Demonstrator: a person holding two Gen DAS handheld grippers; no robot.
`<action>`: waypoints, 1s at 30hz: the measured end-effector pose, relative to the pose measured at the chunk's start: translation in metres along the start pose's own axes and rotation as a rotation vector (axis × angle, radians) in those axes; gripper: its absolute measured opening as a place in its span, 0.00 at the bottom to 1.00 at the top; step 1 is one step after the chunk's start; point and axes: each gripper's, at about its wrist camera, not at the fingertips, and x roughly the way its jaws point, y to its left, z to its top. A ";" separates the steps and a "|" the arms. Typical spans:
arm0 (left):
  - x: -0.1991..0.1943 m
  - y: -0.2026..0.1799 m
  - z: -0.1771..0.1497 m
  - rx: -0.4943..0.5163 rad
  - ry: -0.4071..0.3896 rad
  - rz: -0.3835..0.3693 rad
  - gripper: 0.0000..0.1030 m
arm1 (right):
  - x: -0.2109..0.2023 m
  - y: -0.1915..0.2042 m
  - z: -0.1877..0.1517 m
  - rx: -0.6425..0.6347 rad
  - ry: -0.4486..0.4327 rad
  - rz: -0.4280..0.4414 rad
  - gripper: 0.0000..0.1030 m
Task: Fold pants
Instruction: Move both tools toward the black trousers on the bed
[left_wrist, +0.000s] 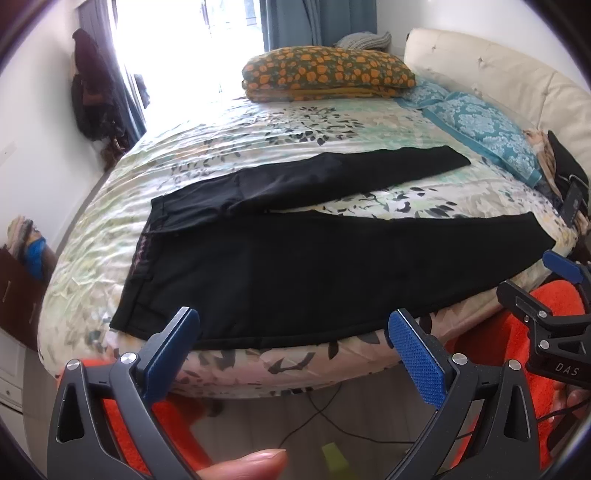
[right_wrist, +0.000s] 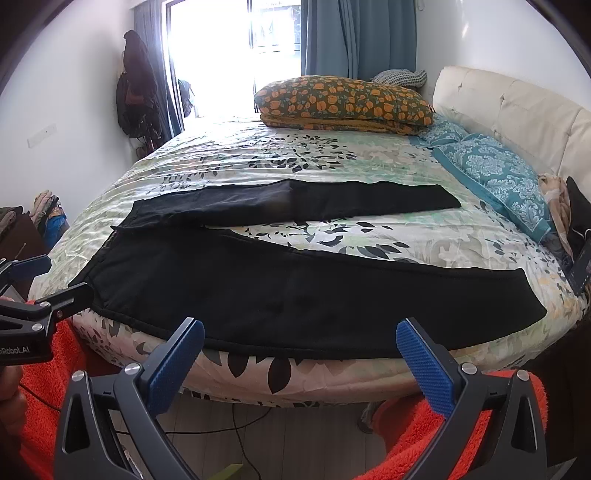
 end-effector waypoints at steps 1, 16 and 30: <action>0.000 0.000 0.000 -0.001 0.002 -0.002 1.00 | 0.000 0.000 -0.001 0.000 0.000 0.001 1.00; 0.002 0.002 -0.001 -0.021 0.027 -0.015 0.99 | 0.000 0.003 -0.003 -0.018 0.005 0.017 1.00; 0.004 0.001 -0.002 -0.018 0.037 -0.009 0.99 | 0.000 0.003 -0.006 -0.017 0.011 0.019 1.00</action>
